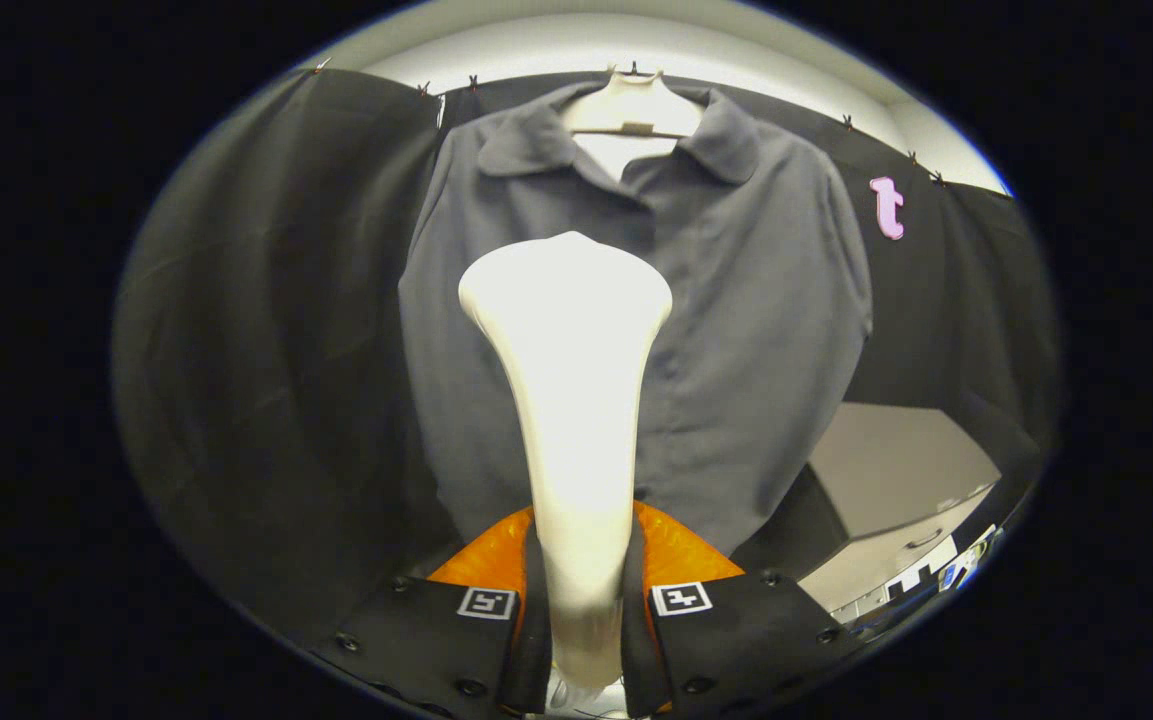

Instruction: Iron the clothes twice with a garment steamer, once on the left side and once on the right side.

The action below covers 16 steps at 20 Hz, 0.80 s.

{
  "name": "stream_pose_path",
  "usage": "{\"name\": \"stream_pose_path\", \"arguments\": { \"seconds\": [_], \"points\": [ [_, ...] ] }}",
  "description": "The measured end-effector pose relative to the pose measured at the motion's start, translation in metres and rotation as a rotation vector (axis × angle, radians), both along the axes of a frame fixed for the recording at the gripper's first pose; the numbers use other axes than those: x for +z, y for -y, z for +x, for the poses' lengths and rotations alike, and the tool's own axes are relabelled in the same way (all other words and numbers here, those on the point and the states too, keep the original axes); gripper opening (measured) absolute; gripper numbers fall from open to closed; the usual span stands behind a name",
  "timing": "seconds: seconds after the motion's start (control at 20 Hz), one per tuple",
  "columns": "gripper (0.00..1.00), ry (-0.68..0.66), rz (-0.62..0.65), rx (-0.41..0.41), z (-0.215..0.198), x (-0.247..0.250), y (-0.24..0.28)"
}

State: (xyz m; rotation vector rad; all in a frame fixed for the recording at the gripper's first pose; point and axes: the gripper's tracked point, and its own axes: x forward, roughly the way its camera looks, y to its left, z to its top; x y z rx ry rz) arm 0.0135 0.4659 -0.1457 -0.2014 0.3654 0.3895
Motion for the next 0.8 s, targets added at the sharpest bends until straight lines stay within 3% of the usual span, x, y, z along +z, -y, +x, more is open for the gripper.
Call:
{"name": "stream_pose_path", "arguments": {
  "seconds": [0.4,0.8],
  "points": [
    [0.36,0.246,0.113,-0.076,0.03,0.165,0.096],
    [0.35,0.422,0.181,-0.15,-0.011,0.261,0.22]
  ]
}}
